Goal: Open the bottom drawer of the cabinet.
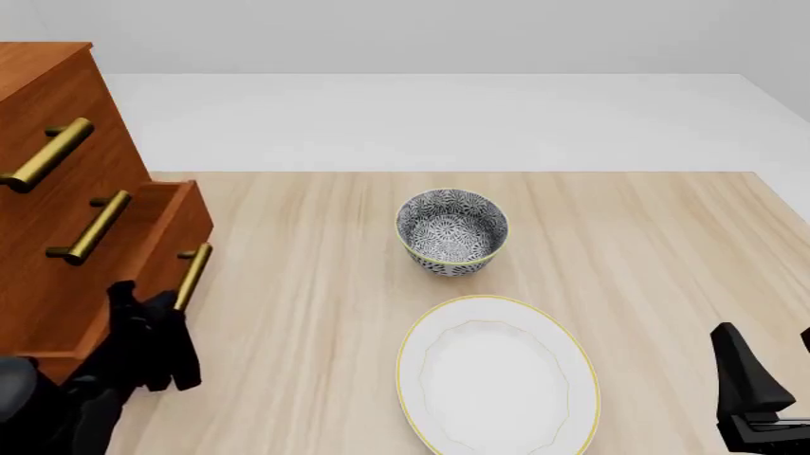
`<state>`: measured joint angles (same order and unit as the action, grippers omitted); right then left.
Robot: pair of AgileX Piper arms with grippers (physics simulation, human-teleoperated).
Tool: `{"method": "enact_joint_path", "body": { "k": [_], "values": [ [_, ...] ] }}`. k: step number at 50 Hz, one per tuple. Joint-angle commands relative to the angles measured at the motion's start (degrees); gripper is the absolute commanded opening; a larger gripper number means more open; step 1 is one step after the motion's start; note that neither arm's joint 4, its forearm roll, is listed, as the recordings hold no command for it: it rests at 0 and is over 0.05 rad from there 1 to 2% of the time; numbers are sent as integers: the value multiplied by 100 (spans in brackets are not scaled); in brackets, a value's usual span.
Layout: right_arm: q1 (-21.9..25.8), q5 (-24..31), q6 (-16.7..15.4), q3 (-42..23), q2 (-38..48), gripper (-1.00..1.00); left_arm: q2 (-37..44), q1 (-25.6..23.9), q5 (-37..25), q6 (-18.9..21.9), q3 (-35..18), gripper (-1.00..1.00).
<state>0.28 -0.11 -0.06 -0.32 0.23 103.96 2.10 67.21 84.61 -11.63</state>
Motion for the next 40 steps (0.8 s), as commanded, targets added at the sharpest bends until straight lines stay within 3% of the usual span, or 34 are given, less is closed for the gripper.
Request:
{"method": "enact_joint_path", "body": {
  "k": [1, 40],
  "values": [
    [-1, -1, 0, 0, -1, 100, -87, -604, 267, -15, -356, -100],
    [2, -1, -1, 0, -1, 100, -94, -885, 261, -30, -453, -100]
  ]
}}
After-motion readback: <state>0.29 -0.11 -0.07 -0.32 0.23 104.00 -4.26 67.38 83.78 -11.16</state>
